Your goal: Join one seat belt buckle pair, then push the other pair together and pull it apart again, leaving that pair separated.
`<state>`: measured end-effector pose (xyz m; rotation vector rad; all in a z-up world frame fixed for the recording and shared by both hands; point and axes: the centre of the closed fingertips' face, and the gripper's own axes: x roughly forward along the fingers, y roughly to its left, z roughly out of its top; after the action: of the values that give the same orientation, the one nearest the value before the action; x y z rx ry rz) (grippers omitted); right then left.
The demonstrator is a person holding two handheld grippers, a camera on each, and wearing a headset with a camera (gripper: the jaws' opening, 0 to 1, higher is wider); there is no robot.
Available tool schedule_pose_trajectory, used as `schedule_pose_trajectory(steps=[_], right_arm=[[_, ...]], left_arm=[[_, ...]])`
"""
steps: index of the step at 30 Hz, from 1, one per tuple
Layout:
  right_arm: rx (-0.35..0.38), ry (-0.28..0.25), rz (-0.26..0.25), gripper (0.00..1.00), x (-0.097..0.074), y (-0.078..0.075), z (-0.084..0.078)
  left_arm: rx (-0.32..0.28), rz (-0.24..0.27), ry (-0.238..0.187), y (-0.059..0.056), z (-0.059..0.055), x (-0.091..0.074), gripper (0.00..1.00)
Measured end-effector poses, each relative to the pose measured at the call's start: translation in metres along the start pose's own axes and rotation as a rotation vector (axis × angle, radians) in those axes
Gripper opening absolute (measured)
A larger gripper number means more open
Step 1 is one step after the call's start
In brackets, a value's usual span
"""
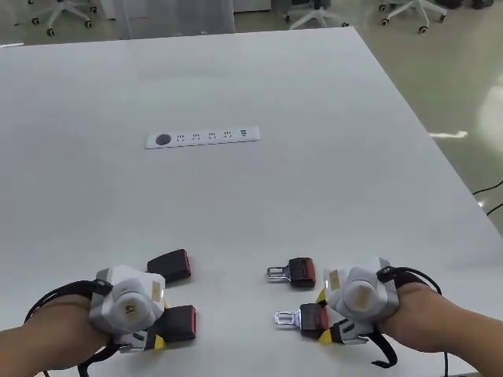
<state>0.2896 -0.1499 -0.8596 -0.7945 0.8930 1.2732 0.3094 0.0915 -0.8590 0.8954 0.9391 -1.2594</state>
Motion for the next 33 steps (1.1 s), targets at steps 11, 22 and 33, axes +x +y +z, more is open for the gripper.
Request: schedule_pose_trajectory(steps=[11, 22, 33], right_arm=[[-0.014, -0.035, -0.002, 0.33, 0.015, 0.009, 0.031], [-0.032, -0.088, -0.002, 0.34, 0.037, 0.013, 0.077], [-0.064, -0.109, -0.011, 0.33, 0.055, 0.007, 0.115]], left_arm=[[-0.005, -0.022, 0.025, -0.001, 0.000, 0.001, 0.33], [0.013, -0.034, 0.038, -0.001, 0.000, 0.001, 0.33], [0.030, -0.039, 0.071, -0.002, 0.000, 0.001, 0.33]])
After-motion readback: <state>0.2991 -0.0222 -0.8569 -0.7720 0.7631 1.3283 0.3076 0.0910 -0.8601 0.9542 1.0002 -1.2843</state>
